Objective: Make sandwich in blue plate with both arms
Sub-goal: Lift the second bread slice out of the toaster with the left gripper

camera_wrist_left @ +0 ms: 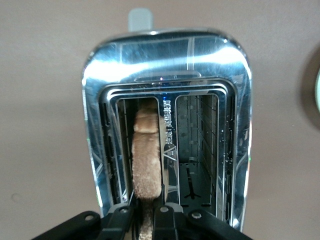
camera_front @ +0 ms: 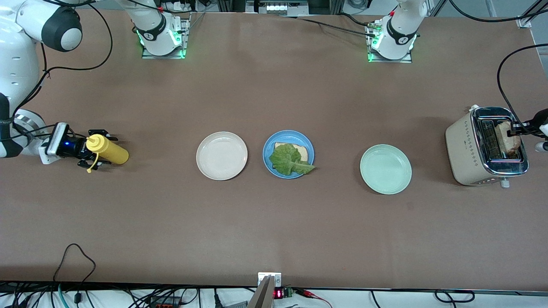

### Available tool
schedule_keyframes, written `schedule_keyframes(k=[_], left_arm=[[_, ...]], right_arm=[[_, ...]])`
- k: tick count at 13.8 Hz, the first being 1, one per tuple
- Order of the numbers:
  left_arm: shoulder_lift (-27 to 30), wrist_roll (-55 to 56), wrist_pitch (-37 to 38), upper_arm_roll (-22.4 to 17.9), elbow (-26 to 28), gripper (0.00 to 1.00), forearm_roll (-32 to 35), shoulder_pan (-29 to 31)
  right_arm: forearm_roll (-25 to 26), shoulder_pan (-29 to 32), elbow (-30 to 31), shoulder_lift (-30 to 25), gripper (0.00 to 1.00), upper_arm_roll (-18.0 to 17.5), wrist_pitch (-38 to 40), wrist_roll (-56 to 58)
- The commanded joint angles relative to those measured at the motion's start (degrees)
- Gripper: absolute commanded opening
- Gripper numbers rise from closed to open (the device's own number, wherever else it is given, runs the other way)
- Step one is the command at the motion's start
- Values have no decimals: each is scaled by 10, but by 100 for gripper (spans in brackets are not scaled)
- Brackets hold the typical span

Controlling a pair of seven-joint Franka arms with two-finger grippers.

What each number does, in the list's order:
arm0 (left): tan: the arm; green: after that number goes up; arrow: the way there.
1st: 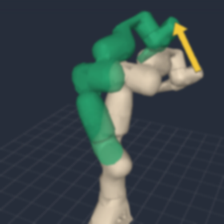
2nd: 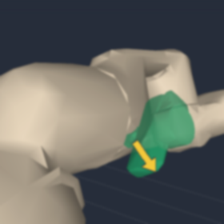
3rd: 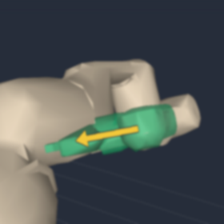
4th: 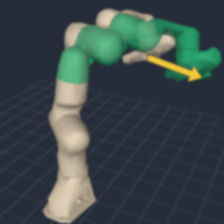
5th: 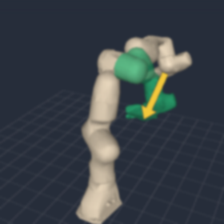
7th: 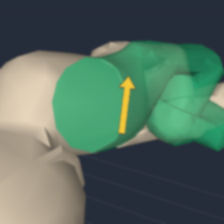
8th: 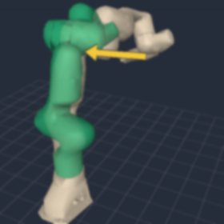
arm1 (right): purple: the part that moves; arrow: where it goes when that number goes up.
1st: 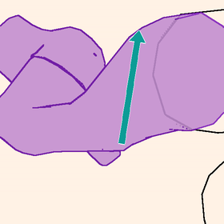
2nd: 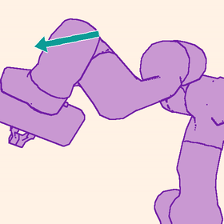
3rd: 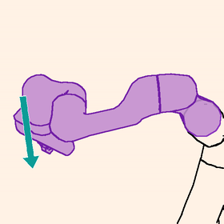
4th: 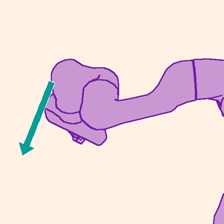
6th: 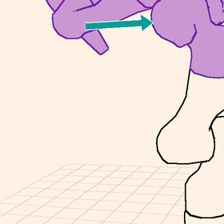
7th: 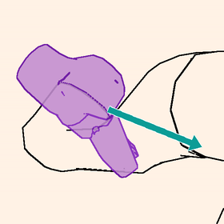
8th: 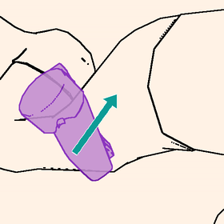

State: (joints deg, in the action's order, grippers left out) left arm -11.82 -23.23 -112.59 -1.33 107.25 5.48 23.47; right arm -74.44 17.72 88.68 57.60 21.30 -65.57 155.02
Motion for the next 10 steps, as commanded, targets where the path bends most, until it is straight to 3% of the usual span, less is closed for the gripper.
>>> schedule_keyframes(k=[1, 7, 10], left_arm=[[4, -9, 99, 5, -83, 1, -6, 5], [7, -10, 265, 26, -236, 1, -1, -1], [7, -9, 317, 83, -255, 1, -9, -1]], right_arm=[[32, 29, -35, 4, 100, -3, 11, -1], [106, 14, -74, -59, 100, 55, 0, -91], [135, -57, -75, -110, 100, 136, -17, -173]])
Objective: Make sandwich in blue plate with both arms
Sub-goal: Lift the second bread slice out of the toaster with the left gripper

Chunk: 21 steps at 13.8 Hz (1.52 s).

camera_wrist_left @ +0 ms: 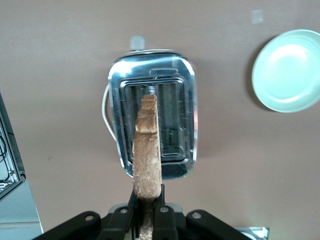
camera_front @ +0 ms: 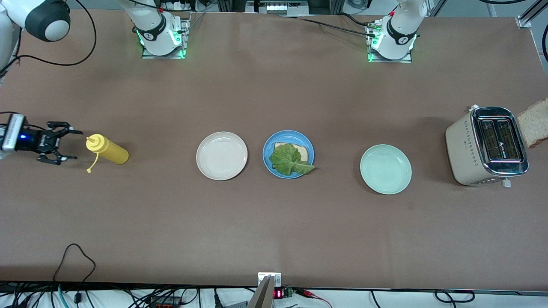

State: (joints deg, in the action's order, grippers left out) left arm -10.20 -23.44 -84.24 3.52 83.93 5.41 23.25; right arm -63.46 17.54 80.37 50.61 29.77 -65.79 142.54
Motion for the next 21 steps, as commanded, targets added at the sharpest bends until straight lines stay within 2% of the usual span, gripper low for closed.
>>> schedule_keyframes(k=[1, 2, 4, 5, 7, 8, 9, 11, 13, 17, 20, 21], left_arm=[[-12, -7, 49, 59, -21, 1, -11, 0], [-16, -2, 60, 84, -17, 1, -12, -2], [-28, 21, 86, 131, -16, 1, -38, -10], [-32, 51, 94, 140, -16, 1, -67, -16], [-33, 98, 115, 145, -15, 1, -123, -53], [-39, 112, 119, 146, -15, 1, -148, -75], [-53, 118, 117, 146, -14, 1, -188, -92], [-83, 145, 109, 145, -13, 1, -278, -132], [-122, 155, 67, 145, -11, 1, -370, -145], [-189, 142, -37, 145, -3, 0, -492, -190], [-214, 111, -105, 146, 2, 0, -518, -217], [-220, 102, -134, 146, 10, 0, -522, -226]], right_arm=[[35, -96, 8, -56, 100, 92, -18, -79], [40, -141, 8, -64, 100, 142, -22, -102], [40, -256, 9, -68, 100, 275, -22, -159], [40, -323, 11, -67, 100, 346, -22, -193], [47, -436, 15, -63, 100, 458, -23, -281], [54, -471, 15, -62, 100, 487, -25, -321], [61, -494, 15, -62, 100, 502, -32, -348], [58, -502, 13, -62, 100, 505, -44, -359], [55, -502, 10, -62, 100, 503, -50, -378], [54, -512, -2, -62, 100, 499, -50, -469], [67, -552, -3, -64, 100, 489, -73, -566], [76, -553, -4, -68, 100, 476, -78, -594]])
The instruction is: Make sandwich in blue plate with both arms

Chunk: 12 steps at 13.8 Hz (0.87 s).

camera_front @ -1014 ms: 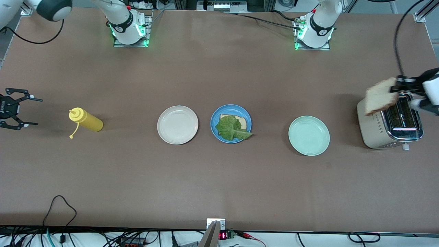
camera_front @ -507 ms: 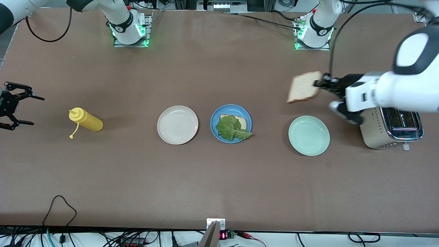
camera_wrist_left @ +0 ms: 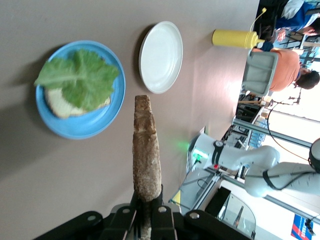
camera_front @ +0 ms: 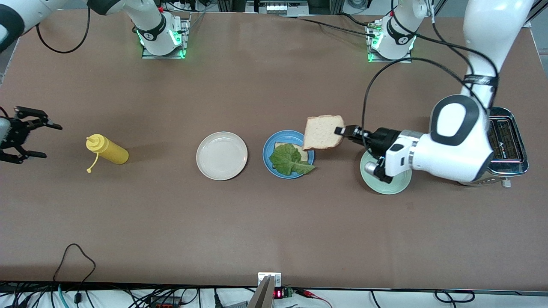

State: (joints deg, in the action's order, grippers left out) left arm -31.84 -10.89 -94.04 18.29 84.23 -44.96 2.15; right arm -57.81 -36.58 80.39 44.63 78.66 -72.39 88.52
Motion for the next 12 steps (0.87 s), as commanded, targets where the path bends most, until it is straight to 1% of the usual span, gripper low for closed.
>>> schedule_keyframes(k=[1, 2, 3, 5, 6, 7, 9, 10, 12], left_arm=[[-6, -41, -55, -2, 14, 0, -31, -23], [-10, -66, -79, -2, 31, 0, -63, -27], [-9, -103, -106, -2, 58, 0, -103, -28], [-10, -176, -152, -2, 105, 0, -155, -34], [-12, -207, -169, -2, 120, 0, -163, -35], [-21, -234, -177, -2, 126, 0, -173, -35], [-42, -282, -186, -2, 128, 0, -191, -36], [-53, -307, -203, -2, 130, 0, -199, -36], [-75, -358, -230, -2, 139, 0, -242, -51]], right_arm=[[36, -10, -7, -23, 100, -33, -19, -83], [68, -5, -11, -47, 100, -67, -40, -107], [114, 4, -11, -84, 100, -116, -69, -133], [228, 40, -9, -161, 100, -239, -126, -219], [286, 69, -6, -195, 100, -310, -149, -268], [331, 97, -3, -219, 100, -369, -161, -314], [393, 135, 1, -255, 100, -456, -168, -404], [427, 162, 5, -270, 100, -503, -170, -448], [474, 223, 26, -305, 100, -598, -178, -524]])
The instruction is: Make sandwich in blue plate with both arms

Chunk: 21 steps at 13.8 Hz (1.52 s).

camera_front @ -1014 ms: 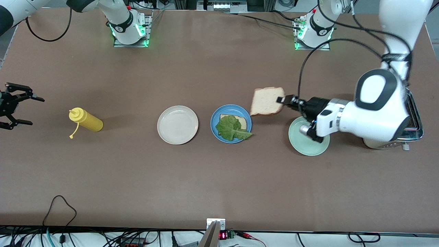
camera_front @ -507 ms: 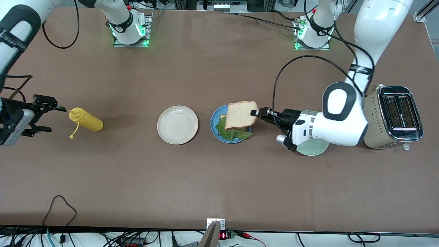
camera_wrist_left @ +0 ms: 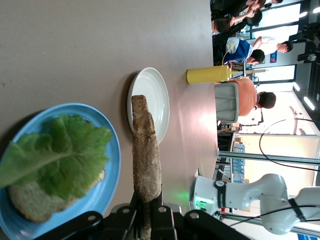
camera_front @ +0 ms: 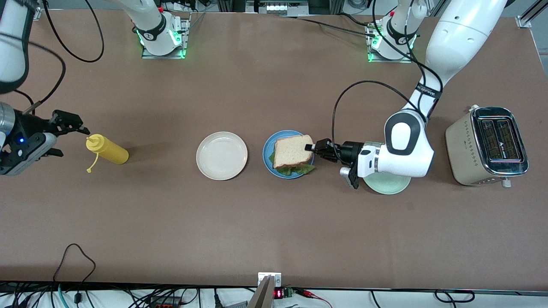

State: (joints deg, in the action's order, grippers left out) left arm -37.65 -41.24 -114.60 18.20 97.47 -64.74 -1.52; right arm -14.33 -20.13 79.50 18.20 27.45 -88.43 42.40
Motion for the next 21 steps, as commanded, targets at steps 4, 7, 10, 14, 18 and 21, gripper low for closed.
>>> schedule_keyframes(k=[4, 7, 10, 14, 18, 21], left_arm=[[-27, -108, -40, -2, 33, 0, -79, -16], [-36, -115, -40, -2, 33, 1, -79, -10], [-53, -132, -42, -6, 33, 2, -79, -9], [-54, -132, -43, -7, 33, 100, -76, -9], [-47, -129, -43, -14, 33, 100, -58, -8], [-33, -120, -42, -25, 33, 100, 0, -7]], right_arm=[[97, 147, 92, -105, 100, -229, -33, -222], [101, 186, 143, -155, 100, -277, -53, -277], [111, 191, 172, -189, 100, -284, -59, -299], [133, 183, 166, -192, 100, -284, -54, -302], [132, 184, 143, -181, 100, -283, -51, -301], [134, 185, 143, -181, 100, -282, -50, -380]])
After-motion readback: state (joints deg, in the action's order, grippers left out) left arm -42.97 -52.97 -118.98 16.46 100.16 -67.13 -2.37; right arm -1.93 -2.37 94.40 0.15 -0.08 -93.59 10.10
